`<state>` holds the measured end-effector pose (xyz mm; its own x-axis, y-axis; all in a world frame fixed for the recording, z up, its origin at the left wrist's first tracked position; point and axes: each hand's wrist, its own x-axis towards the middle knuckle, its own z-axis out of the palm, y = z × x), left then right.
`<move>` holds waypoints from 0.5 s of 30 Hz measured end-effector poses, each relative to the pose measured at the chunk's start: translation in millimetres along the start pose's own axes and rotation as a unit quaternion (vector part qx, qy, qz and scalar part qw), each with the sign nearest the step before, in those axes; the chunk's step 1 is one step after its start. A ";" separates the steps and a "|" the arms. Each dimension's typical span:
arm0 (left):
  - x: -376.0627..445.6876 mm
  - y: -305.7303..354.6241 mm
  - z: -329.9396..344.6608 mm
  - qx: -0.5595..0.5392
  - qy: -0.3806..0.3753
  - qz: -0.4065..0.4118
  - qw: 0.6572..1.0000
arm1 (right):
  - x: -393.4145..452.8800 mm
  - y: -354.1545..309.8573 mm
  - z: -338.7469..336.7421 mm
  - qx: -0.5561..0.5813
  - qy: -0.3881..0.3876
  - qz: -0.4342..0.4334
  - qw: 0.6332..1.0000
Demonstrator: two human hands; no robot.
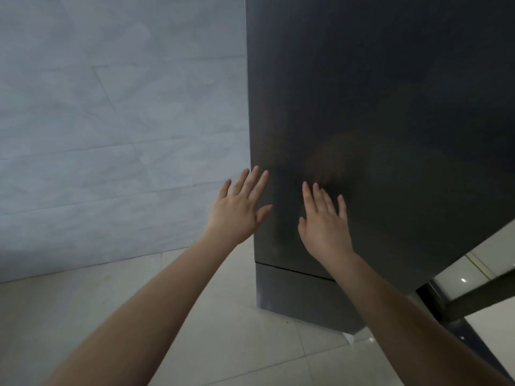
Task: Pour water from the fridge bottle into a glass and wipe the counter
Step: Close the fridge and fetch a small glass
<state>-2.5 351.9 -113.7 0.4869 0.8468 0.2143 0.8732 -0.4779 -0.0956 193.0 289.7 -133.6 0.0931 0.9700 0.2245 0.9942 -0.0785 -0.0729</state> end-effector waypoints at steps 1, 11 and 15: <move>3.7 -2.5 1.4 0.000 -0.004 0.003 1.000 | 2.6 0.7 0.1 -0.001 -0.010 0.013 1.000; 19.6 2.1 15.5 -0.013 -0.037 0.059 0.998 | 2.9 2.2 6.2 -0.047 -0.044 0.026 0.998; 19.8 4.0 24.9 -0.004 -0.044 0.100 0.994 | -1.7 2.0 4.2 -0.039 -0.083 0.039 0.995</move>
<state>11.2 372.5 -134.0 0.6517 0.7511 0.1056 0.7581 -0.6409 -0.1205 194.6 288.8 -138.2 0.1656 0.9845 0.0572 0.9862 -0.1655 -0.0063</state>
